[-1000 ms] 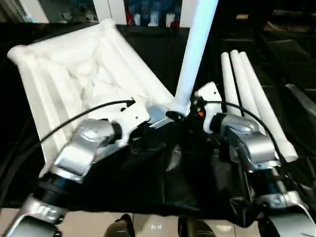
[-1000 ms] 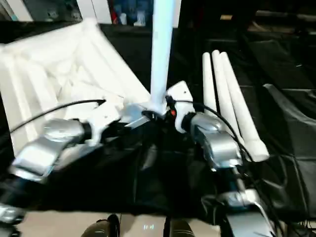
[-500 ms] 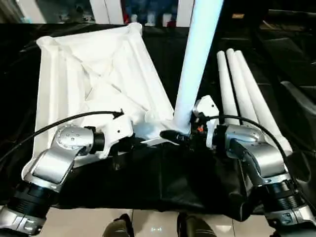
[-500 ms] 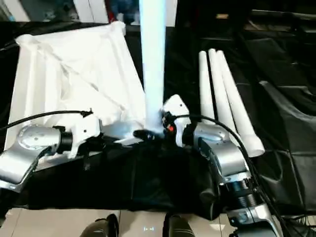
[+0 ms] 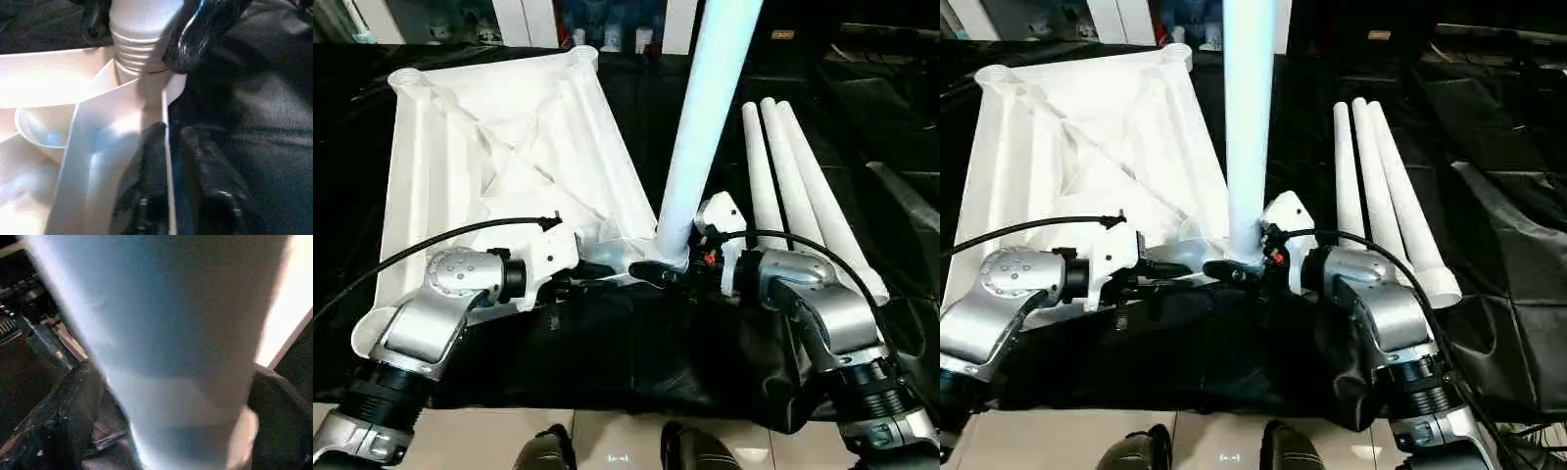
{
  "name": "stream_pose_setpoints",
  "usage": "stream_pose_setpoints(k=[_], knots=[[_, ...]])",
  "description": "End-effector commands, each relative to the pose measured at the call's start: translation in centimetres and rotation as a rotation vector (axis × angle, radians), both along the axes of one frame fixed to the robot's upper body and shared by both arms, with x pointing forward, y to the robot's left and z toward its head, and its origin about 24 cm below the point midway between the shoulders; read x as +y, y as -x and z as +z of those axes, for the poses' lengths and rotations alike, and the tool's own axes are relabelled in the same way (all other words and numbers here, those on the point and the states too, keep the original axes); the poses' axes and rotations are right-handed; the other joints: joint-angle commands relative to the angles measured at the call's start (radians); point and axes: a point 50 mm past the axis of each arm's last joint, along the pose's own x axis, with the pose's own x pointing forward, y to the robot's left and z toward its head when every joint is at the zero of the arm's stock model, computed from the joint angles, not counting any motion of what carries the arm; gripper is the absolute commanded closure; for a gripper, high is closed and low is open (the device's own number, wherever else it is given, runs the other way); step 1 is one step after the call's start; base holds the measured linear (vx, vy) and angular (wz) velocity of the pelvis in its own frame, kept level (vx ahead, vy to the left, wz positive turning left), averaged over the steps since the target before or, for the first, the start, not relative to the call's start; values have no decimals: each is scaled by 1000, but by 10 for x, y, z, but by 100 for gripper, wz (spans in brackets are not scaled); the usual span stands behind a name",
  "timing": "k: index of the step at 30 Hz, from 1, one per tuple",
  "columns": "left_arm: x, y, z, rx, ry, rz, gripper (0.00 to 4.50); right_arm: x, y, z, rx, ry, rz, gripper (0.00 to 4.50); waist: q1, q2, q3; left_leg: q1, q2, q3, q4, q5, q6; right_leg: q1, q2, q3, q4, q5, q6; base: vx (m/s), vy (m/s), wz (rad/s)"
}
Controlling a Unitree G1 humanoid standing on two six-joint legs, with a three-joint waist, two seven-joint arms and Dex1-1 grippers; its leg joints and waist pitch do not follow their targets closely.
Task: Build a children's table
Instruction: Rotate leg to tighten
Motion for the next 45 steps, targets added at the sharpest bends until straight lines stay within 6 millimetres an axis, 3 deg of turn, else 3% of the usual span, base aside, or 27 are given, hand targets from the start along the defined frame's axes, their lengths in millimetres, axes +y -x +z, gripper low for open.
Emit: stream_pose_setpoints(k=[1, 7, 32, 33, 36, 45], knots=[[-1, 3, -6, 27, -36, -38, 408, 0, 2, 0, -2, 0, 2, 17, 2, 3, -80, 22, 24, -5, -51, -104, 67, 67, -52, 37, -48, 35, -283, 0, 0, 0], [5, 2, -13, 28, -102, -22, 447, 0, 1, 0, -2, -2, -5, 17, 4, 2, -85, 21, 23, -5, -47, -67, 80, 69, -51, 37, -39, 110, -293, 0, 0, 0], [14, 1, -14, 36, -177, -34, 447, -2, -3, -1, 0, 6, -17, 17, 5, 0, -84, 20, 22, -5, -48, -105, 56, 67, -53, 36, -43, 17, -277, 0, 0, 0], [13, 1, -14, 43, -169, -30, 422, -2, -3, -1, 0, 6, -17, 17, 6, 0, -84, 20, 22, -5, -47, -105, 56, 67, -52, 35, -44, 15, -278, 0, 0, 0], [14, -1, -13, -2, -188, -23, 406, -2, -3, -1, 0, 7, -15, 17, 5, -1, -85, 20, 22, -6, -47, -102, 60, 68, -52, 35, -44, 18, -273, 0, 0, 0], [18, 1, -13, 19, -199, -37, 406, -2, -4, -2, -1, 7, -14, 17, 7, 1, -88, 19, 21, -6, -46, -91, 64, 68, -51, 35, -41, 42, -279, 0, 0, 0]])
